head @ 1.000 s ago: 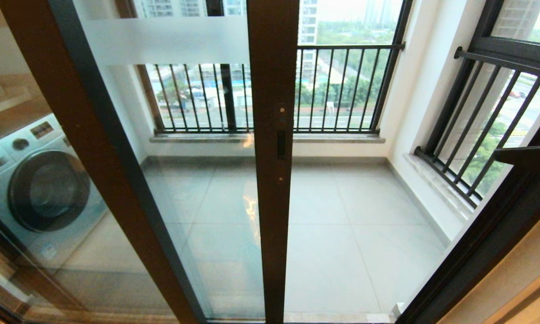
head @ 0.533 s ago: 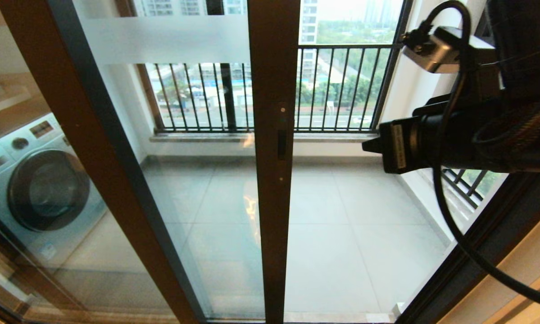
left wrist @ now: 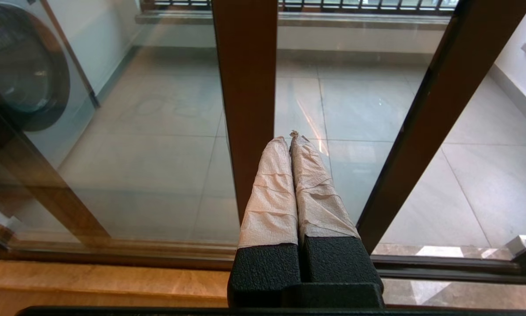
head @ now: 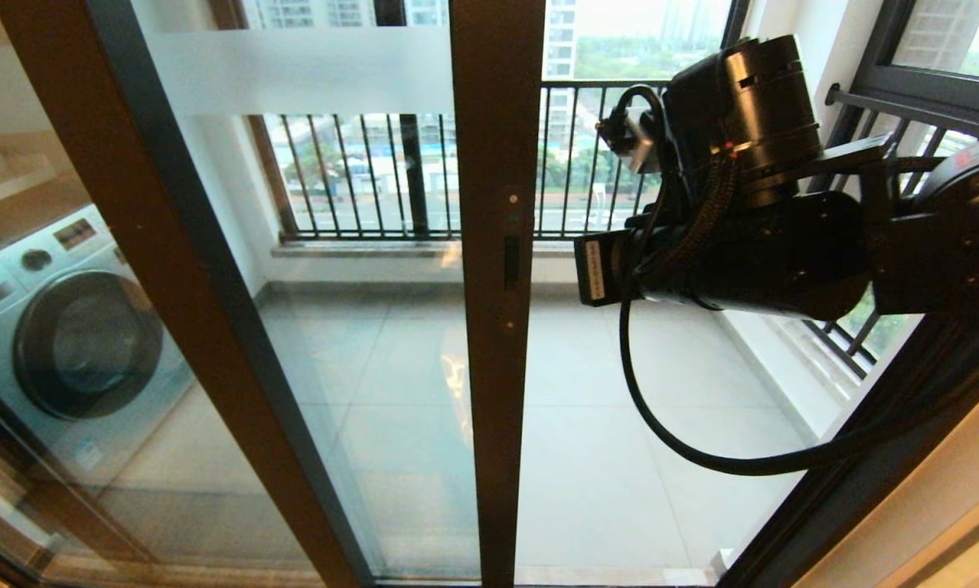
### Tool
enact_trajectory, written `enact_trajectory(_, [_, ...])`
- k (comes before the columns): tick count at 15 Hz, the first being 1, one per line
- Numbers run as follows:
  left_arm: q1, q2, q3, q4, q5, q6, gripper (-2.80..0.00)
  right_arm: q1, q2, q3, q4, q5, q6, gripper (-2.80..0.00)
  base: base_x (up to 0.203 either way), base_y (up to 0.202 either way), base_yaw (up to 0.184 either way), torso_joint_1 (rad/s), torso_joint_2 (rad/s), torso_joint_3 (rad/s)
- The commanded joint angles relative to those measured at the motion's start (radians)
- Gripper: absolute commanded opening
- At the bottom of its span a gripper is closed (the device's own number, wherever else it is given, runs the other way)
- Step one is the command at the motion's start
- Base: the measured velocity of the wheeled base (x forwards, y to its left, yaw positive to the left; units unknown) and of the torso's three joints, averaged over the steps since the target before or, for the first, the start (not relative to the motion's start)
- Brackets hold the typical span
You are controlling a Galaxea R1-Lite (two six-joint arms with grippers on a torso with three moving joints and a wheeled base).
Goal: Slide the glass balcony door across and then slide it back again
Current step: Close the slid door
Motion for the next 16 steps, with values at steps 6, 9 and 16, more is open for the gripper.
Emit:
enact_trajectory(6, [0.0, 0.0, 0.0, 0.001, 0.0, 0.0, -2.8, 0.004, 0.067, 0.038, -0.133, 0.009, 0.003, -2.8, 0.0, 0.0, 0.0, 0.0, 0.0, 0.0])
enact_trajectory(9, [0.0, 0.001, 0.0, 0.001, 0.0, 0.0, -2.8, 0.0, 0.054, 0.024, -0.14, 0.009, -0.009, -2.8, 0.0, 0.0, 0.0, 0.0, 0.0, 0.0])
enact_trajectory(16, [0.0, 0.0, 0.0, 0.001, 0.0, 0.0, -2.8, -0.009, 0.13, 0.028, -0.274, 0.012, -0.008, -2.8, 0.0, 0.0, 0.0, 0.0, 0.0, 0.0])
